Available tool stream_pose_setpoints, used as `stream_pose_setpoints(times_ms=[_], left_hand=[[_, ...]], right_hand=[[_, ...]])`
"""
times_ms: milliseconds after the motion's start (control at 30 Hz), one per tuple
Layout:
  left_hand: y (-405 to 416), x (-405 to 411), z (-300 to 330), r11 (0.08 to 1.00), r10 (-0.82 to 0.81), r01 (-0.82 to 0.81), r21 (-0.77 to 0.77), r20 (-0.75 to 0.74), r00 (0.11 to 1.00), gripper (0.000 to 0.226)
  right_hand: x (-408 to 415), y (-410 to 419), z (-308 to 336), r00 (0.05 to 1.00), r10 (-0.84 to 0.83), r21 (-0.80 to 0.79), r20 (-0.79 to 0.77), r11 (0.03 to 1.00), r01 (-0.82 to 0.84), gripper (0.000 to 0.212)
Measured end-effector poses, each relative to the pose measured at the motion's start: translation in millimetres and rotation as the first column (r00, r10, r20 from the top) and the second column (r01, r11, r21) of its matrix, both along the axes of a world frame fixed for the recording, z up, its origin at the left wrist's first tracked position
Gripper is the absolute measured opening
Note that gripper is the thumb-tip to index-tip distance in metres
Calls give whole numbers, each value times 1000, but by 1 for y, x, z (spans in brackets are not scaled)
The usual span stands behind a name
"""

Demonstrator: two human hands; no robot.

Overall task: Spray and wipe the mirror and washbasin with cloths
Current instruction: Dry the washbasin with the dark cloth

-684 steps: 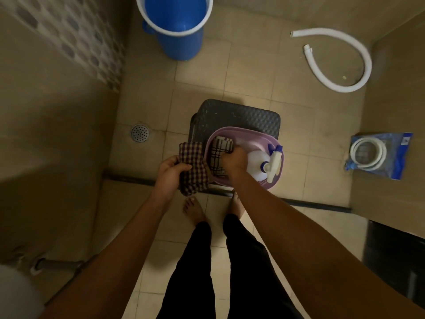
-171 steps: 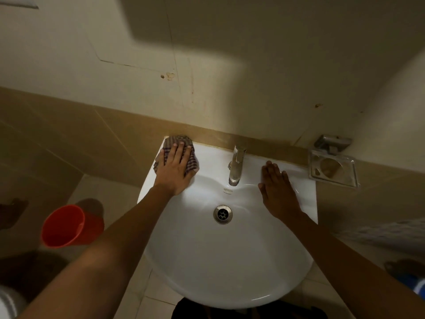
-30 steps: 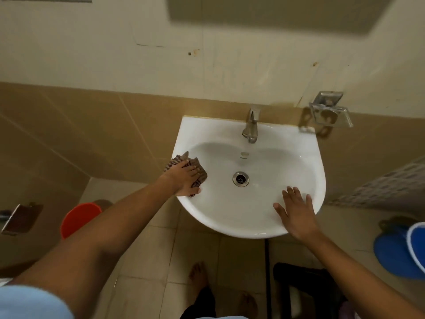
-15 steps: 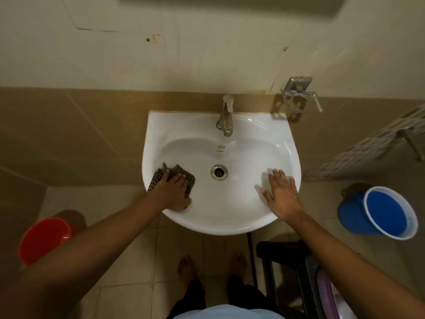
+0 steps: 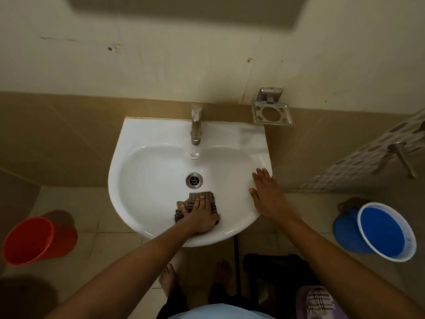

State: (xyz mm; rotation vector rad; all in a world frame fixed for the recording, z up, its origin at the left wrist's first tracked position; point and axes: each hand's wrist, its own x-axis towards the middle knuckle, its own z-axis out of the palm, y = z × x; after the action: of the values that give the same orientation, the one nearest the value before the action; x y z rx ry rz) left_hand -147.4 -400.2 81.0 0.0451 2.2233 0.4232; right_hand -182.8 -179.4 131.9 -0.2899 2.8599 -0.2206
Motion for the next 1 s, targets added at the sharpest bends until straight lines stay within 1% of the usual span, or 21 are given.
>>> stream_pose_setpoints(times_ms=[100,200,233,333,367,400,433,467,500,533,567,600,633,667,700,733,800,833,900,933,1000], left_hand=[[37,-9,-5,987,157,-154,33,-88,984,72],[72,-23,-6,951,310,-307,45,-168,936,68],[84,-28,-4,941,339,-335,57,-194,921,67],[110,-39,-8,931,362,-353,90,-326,873,58],[115,-43,-6,920,392,-372,126,-369,843,53],[115,-47,-7,894,448,-398,205,-405,797,45],[112,-49,1,829,556,-455,326,-382,738,39],[104,-54,6,719,679,-528,452,-296,672,35],[93,-57,14,536,806,-621,571,-129,577,34],[80,-59,21,296,885,-702,647,91,457,34],[65,-60,26,46,891,-751,659,312,328,34],[48,-58,30,-167,862,-759,630,466,197,36],[29,-56,32,-315,838,-744,590,541,74,36],[11,-54,34,-421,821,-709,567,569,-32,37],[-5,-52,36,-490,815,-663,566,567,-119,37],[-20,-50,40,-527,823,-627,574,529,-207,36],[-39,-51,50,-570,821,-581,581,423,-383,27],[-49,-56,48,-588,807,-559,585,387,-446,26],[-60,-72,47,-641,763,-502,581,410,-499,26],[-64,-82,45,-654,753,-491,575,433,-495,30],[-65,-103,45,-652,758,-526,546,481,-440,41]], right_hand=[[-2,18,-3,999,48,-41,-26,998,-49,53],[-4,30,-9,993,100,-81,-64,991,-105,52],[-6,33,-11,992,112,-100,-65,988,-118,52],[-10,41,-15,988,138,-127,-62,981,-145,52],[-11,44,-16,988,139,-143,-65,979,-147,52],[-13,47,-16,988,137,-162,-69,976,-147,52],[-15,49,-15,989,132,-181,-74,973,-143,51],[-16,50,-14,989,126,-195,-75,971,-138,51],[-18,51,-12,990,123,-209,-74,968,-136,51],[-20,52,-9,990,122,-225,-76,965,-136,50],[-22,51,-7,989,125,-237,-82,961,-142,50],[-24,51,-5,988,130,-242,-85,959,-147,50],[-27,51,-5,988,132,-238,-80,960,-147,50],[-30,50,-5,988,133,-232,-77,961,-148,51],[-33,49,-7,988,133,-226,-80,963,-148,51],[-35,47,-9,988,131,-221,-78,964,-146,52],[-37,43,-11,989,131,-216,-63,966,-142,55],[-39,40,-12,989,135,-215,-62,966,-145,58],[-40,34,-13,989,139,-210,-57,966,-148,60],[-41,33,-14,988,142,-201,-56,968,-151,61],[-43,30,-16,987,148,-177,-60,972,-156,64]])
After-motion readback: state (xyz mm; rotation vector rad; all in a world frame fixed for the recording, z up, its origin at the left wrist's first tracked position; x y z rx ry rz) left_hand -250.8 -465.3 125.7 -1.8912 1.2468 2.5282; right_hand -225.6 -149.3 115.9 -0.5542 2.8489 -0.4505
